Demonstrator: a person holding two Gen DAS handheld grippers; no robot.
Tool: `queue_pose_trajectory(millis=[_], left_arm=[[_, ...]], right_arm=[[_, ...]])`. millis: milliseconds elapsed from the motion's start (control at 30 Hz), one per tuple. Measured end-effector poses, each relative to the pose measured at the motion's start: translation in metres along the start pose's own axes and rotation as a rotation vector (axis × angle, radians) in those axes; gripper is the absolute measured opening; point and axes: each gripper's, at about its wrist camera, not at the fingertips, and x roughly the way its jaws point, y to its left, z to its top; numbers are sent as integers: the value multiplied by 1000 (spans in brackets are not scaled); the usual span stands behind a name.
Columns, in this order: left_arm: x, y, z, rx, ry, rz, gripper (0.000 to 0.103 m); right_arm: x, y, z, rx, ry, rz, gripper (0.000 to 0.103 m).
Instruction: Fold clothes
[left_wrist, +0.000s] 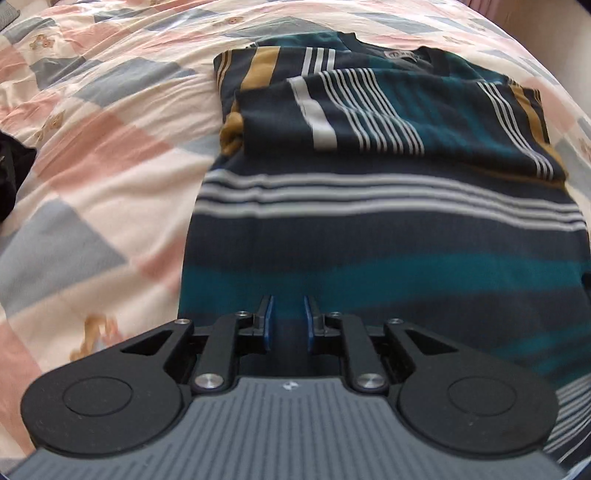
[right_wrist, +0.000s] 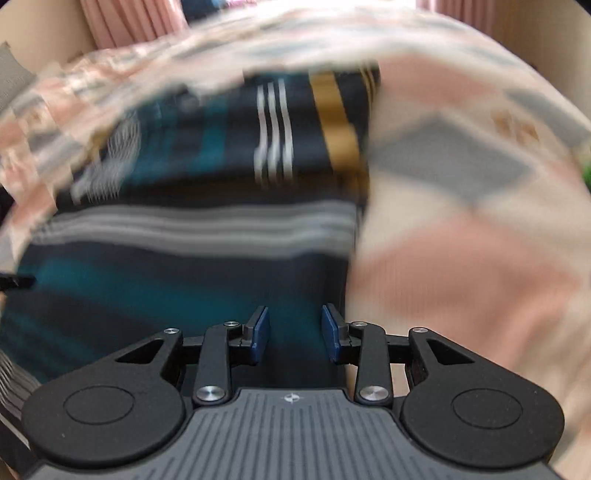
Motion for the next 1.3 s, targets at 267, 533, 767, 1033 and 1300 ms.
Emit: queue_pose_trajectory(millis=[267,533,767,1033,1300], left_arm=[[-37,11,-39,55,25,-111,14],[-52,7,-95,144,220,-80,13],[-99,-6,-93,84,188,-90,16],[-147,-49,-94,49,123,-8,19],[-204,-88,-102,9,38,46,27]], right_arm=[[-48,39,-50,58,31,-55,35],[-65,56,-97,153,245,-109,38],[-108,70,-81,106,172,-40,43],[-142,64,-88,24,145,26,43],[-196,55,-91,-73,46,102,47]])
